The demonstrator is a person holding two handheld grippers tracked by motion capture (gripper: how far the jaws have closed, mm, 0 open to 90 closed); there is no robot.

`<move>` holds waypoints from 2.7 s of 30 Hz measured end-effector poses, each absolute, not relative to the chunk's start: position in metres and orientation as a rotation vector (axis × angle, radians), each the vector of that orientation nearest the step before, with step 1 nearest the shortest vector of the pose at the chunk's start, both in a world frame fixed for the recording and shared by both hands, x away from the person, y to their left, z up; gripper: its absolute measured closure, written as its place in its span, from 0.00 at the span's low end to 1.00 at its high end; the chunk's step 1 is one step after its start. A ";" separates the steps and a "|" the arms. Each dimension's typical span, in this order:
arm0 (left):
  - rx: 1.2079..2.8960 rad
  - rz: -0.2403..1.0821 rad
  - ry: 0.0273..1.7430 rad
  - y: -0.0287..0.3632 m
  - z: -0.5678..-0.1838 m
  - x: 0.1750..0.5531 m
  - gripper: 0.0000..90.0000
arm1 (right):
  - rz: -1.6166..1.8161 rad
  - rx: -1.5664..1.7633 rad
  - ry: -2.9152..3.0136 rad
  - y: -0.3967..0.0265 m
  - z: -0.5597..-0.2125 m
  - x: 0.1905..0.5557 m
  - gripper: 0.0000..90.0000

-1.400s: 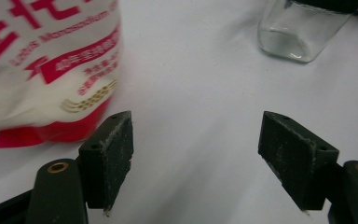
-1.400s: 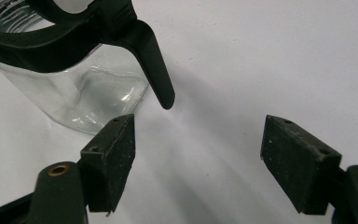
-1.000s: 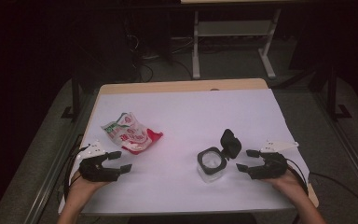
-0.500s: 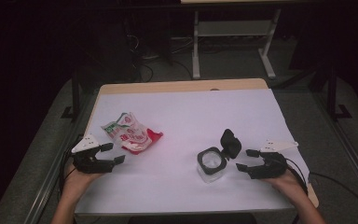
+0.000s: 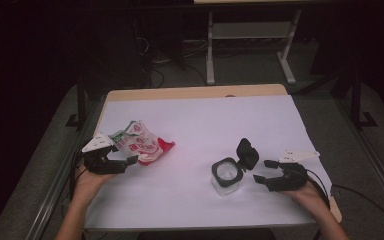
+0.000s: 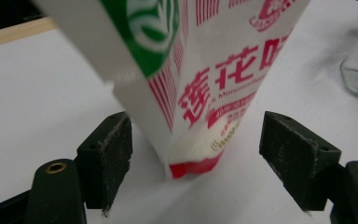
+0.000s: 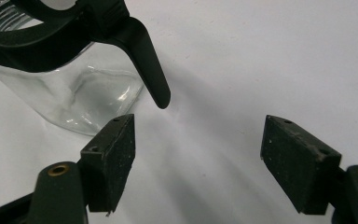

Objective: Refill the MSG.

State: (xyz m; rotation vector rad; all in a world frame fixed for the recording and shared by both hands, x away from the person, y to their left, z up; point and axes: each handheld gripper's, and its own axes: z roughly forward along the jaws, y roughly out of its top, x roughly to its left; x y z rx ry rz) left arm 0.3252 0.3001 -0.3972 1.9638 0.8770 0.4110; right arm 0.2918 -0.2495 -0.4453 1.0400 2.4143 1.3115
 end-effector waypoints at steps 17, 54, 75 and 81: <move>1.931 0.416 0.822 0.293 -0.410 0.342 0.58 | 1.313 1.048 2.415 -0.250 -0.446 0.292 0.29; 1.851 0.323 0.828 0.299 -0.406 0.347 1.00 | 1.303 1.042 2.421 -0.248 -0.446 0.290 0.29; 1.877 0.367 0.774 0.251 -0.347 0.340 1.00 | 1.321 1.055 2.390 -0.254 -0.442 0.288 0.29; 1.853 0.347 0.735 0.248 -0.342 0.334 1.00 | 1.326 1.053 2.387 -0.253 -0.440 0.285 0.29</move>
